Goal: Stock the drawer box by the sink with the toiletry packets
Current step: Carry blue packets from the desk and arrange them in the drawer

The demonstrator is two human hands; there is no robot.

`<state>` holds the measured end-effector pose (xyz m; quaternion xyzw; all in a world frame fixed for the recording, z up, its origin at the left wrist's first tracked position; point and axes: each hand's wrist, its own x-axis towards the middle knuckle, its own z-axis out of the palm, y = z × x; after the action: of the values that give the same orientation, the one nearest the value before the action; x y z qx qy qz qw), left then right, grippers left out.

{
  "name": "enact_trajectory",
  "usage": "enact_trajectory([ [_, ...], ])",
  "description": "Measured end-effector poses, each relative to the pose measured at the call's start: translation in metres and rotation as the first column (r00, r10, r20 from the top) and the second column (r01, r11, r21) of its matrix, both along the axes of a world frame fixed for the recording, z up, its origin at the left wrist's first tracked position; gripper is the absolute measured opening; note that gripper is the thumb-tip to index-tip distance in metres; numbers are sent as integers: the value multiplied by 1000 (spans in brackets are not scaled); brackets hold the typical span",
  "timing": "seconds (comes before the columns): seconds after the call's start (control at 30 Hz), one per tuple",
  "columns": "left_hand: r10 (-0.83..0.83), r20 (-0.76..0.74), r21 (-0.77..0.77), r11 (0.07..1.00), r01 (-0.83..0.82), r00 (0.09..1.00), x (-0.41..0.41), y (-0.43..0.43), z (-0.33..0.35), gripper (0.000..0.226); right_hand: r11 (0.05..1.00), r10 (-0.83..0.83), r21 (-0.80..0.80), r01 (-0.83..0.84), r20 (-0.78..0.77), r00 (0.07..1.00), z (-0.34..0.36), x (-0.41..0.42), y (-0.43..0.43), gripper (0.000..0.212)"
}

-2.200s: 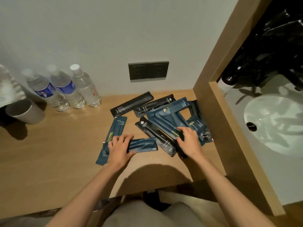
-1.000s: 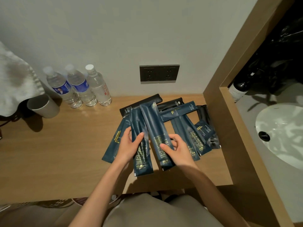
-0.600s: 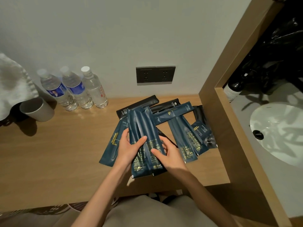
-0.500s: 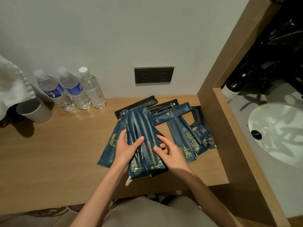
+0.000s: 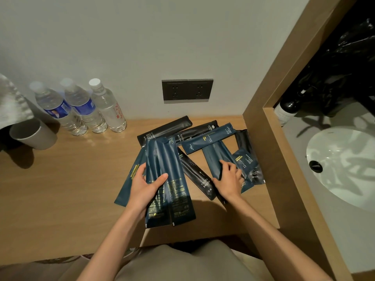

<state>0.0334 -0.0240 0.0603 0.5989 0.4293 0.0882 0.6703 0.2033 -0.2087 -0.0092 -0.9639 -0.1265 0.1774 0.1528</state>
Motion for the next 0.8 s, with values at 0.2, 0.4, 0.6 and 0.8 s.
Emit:
enact_trajectory([
  [0.2,11,22,30,999,-12,1000,-2,-1,-2,95,986,-112,112,125,-115,987,-3,3,4,81],
  [0.4,9,22,19,1000,-10,1000,-3,-4,0,91,952,-150,233,198,-209,966,-1,7,-9,89],
  [0.6,32,19,2,999,-32,999,-6,-12,8,93,891,-189,362,273,-250,950,24,5,-32,53],
  [0.8,32,6,38,999,-33,999,-12,-30,22,95,661,-147,622,420,-442,885,94,-26,-61,34],
])
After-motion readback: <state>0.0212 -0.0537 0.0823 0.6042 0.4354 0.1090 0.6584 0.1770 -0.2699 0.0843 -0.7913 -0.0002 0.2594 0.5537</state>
